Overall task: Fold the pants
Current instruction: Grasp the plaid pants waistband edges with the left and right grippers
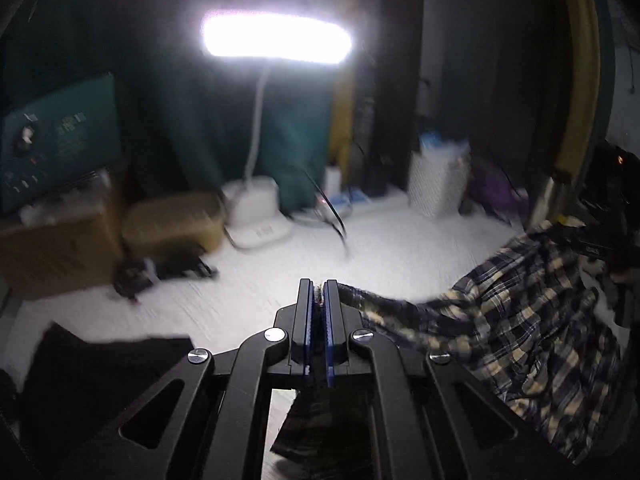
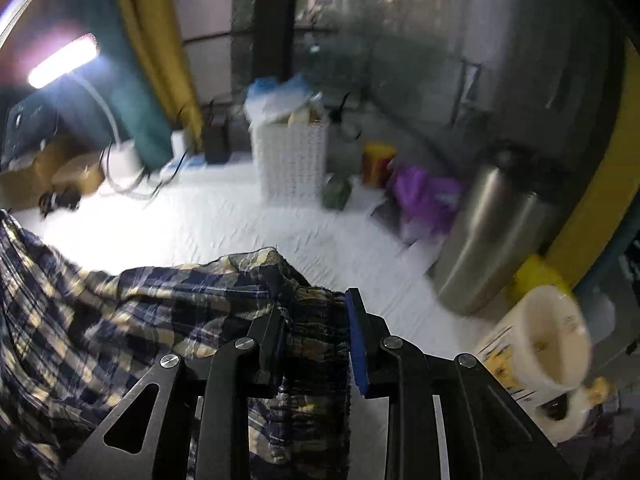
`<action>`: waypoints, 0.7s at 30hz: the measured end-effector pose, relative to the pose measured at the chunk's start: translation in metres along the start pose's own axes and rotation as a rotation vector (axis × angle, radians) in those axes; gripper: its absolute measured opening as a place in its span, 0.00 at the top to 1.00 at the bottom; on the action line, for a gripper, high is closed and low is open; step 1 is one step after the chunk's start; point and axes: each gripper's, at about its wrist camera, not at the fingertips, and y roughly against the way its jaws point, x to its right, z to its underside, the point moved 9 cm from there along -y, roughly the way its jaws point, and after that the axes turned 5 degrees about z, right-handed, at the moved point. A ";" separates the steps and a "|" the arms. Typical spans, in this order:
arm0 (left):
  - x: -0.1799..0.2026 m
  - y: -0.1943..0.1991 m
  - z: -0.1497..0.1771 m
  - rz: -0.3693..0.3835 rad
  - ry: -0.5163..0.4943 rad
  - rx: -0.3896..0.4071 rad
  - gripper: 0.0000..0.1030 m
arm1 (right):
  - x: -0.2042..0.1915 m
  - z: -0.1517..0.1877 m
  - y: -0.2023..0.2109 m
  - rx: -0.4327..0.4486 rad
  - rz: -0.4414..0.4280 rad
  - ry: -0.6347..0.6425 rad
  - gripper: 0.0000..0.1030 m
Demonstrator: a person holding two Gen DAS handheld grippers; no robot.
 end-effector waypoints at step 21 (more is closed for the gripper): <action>-0.067 -0.033 0.073 -0.054 0.085 -0.324 0.83 | 0.027 0.042 -0.057 -0.168 0.097 -0.019 0.18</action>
